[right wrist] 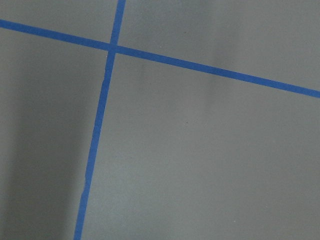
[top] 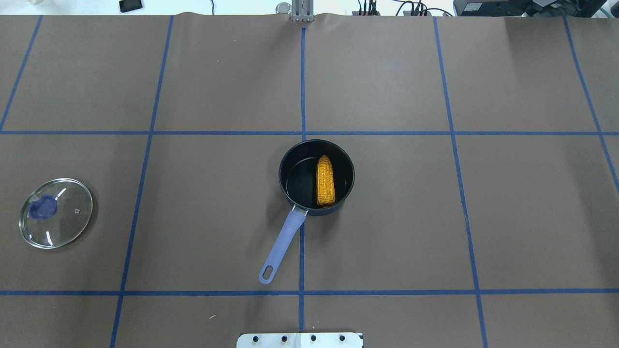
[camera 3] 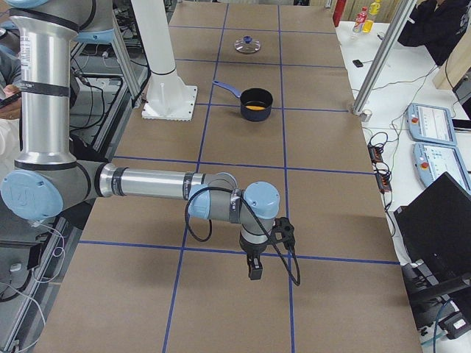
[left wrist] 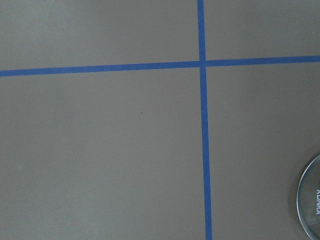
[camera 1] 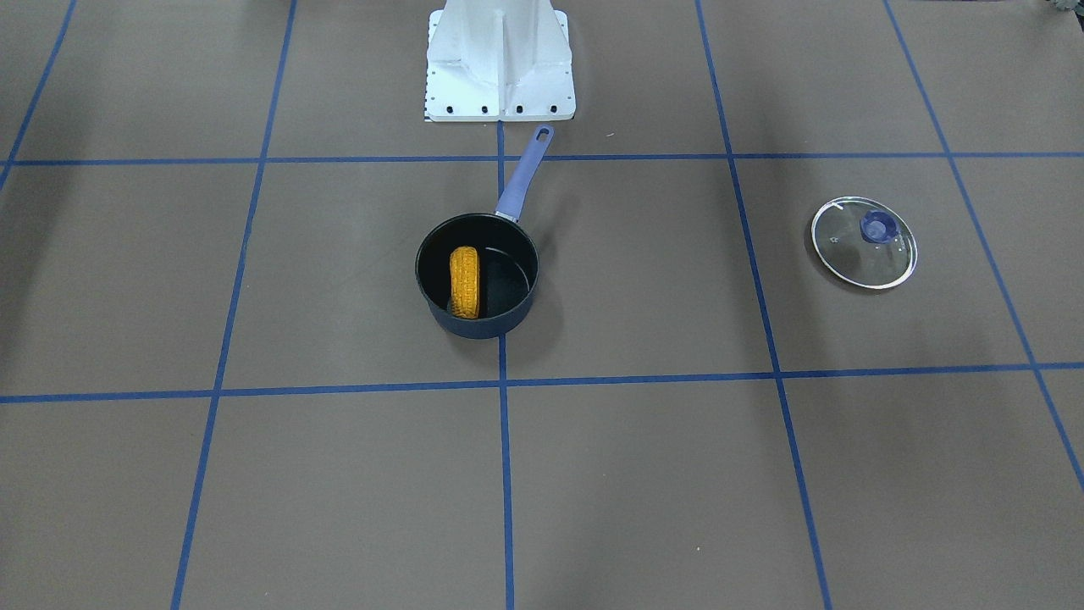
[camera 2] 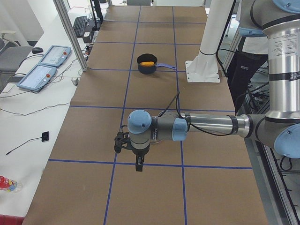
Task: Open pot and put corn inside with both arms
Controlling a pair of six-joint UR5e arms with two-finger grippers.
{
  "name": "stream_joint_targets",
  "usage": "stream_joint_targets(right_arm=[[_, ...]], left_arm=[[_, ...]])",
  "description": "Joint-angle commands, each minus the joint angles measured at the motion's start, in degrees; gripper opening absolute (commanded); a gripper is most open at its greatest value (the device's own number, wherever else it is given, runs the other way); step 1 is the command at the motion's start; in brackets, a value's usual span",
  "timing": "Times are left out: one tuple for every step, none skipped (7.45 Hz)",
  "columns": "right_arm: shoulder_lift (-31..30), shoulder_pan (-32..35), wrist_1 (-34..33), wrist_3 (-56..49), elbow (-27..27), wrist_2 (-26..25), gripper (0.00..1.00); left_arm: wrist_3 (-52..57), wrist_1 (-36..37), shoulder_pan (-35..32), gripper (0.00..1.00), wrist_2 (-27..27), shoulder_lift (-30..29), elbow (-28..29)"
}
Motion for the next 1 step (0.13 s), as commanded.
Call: stream_joint_targets(right_arm=[[0.00, 0.00, 0.02, 0.00, 0.08, 0.00, 1.00]], left_arm=[[0.00, 0.00, 0.00, 0.99, 0.02, 0.00, 0.00]])
